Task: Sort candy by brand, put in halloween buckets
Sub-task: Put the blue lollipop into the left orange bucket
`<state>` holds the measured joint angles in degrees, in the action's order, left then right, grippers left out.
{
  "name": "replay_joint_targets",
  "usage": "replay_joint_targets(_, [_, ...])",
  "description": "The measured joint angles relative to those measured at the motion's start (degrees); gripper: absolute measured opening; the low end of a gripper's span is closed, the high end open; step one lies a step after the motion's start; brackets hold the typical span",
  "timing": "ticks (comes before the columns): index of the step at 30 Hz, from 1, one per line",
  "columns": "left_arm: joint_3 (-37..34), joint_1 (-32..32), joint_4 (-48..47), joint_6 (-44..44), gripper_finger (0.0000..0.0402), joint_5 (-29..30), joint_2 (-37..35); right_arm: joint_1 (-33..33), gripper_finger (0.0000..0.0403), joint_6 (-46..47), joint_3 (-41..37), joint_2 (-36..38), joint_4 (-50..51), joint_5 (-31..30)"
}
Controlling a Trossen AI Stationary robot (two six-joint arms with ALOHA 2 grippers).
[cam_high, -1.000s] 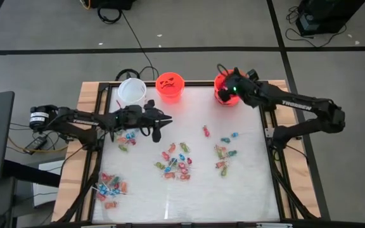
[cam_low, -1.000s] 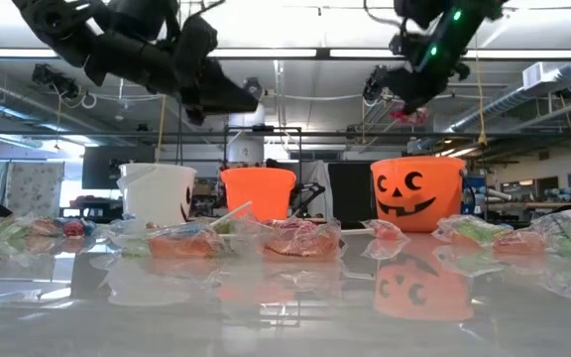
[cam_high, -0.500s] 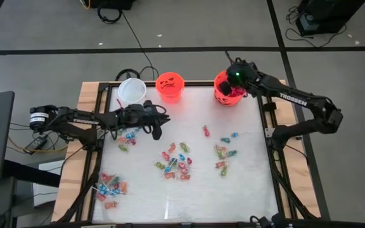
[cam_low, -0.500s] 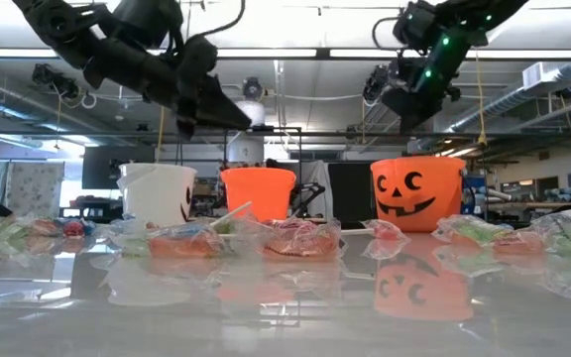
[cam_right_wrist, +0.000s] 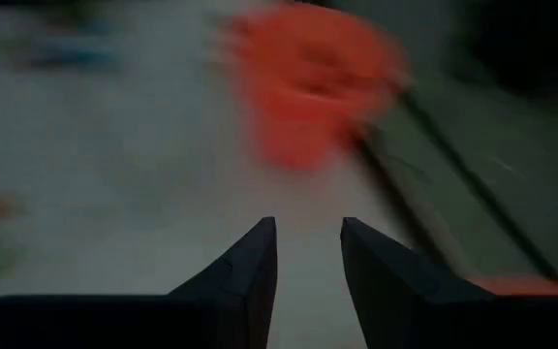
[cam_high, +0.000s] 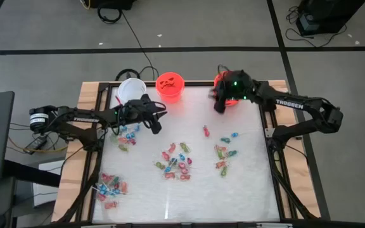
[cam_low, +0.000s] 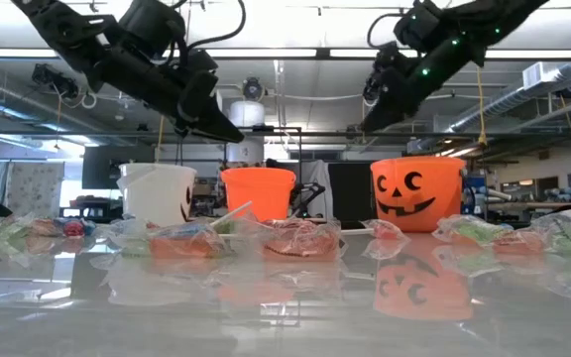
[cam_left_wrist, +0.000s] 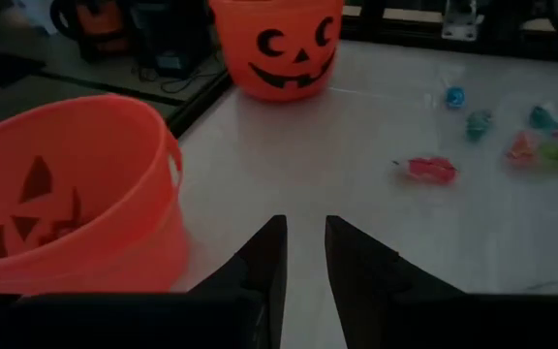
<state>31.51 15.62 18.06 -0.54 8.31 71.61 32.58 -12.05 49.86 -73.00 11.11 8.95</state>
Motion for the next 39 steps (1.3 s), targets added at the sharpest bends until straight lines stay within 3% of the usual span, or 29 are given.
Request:
replay_joint_targets(3, [0.0, 1.5, 0.0, 0.2, 0.008, -3.4, 0.0, -3.1, 0.013, -1.9, -3.2, 0.3, -0.2, 11.0])
replay_joint_targets(5, [0.0, 2.0, 0.1, 0.2, 0.008, -4.1, 0.0, -5.5, 0.013, -1.7, -4.6, 0.3, 3.6, 13.3])
replay_joint_targets(8, [0.0, 2.1, 0.3, 1.3, 0.008, -4.1, 0.0, -9.9, 0.013, 0.9, -6.1, 0.3, 14.5, 9.7])
replay_joint_targets(13, [0.0, 2.0, 0.2, 1.6, 0.008, -4.1, 0.0, -17.4, 0.013, 8.4, -7.8, 0.3, 32.0, -6.2])
replay_joint_targets(15, [0.0, 1.9, -0.3, 1.4, 0.008, -4.1, 0.2, -19.6, 0.013, 11.5, -8.2, 0.3, 37.1, -9.6])
replay_joint_targets(28, [0.0, 1.5, 2.1, 0.1, 0.008, -4.5, 8.1, -22.3, 0.013, 17.5, -8.4, -0.1, 39.0, -10.6])
replay_joint_targets(39, [0.0, 1.6, 4.5, 4.5, 0.008, -4.5, 8.3, -22.0, 0.013, 35.9, -13.7, -0.4, 41.7, -12.8])
